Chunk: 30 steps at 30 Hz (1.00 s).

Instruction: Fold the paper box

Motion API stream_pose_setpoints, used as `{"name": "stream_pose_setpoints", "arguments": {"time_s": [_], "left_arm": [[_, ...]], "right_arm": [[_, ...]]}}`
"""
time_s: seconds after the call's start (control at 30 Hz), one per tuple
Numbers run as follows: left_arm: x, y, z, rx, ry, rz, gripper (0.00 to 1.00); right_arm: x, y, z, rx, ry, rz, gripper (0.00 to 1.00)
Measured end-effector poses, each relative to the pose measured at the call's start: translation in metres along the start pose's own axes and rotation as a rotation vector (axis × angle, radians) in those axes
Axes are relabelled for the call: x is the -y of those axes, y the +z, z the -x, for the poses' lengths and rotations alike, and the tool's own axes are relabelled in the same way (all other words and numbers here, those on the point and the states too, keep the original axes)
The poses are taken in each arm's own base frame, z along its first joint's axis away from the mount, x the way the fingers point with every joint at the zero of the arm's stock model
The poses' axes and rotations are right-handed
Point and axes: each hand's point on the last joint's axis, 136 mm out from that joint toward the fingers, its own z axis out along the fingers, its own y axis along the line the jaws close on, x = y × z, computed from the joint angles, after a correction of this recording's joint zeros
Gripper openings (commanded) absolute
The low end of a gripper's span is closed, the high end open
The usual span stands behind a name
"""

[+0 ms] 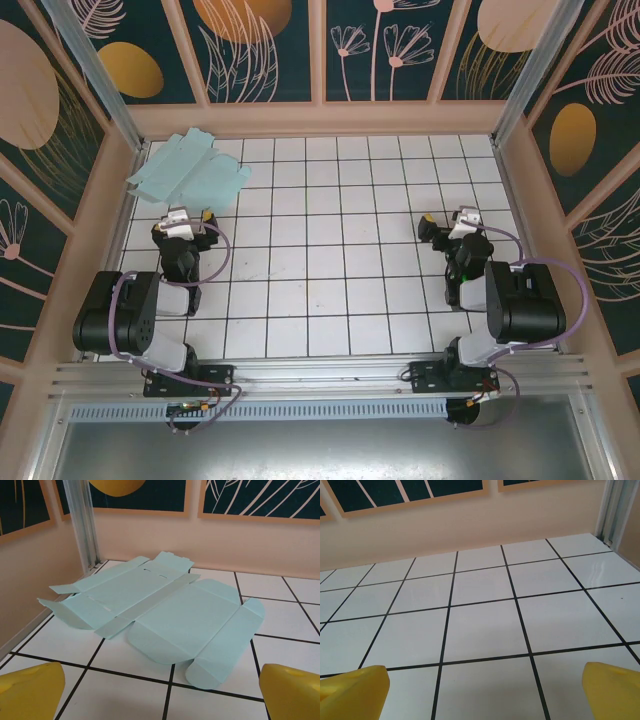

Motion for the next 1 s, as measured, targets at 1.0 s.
{"name": "stream_pose_setpoints", "arguments": {"time_s": [1.0], "left_arm": [[0.001,-0.004,0.011,0.014,-0.003,-0.005,0.99]], "right_arm": [[-0.003,-0.002,0.001,-0.014,-0.003,0.006,0.99]]}}
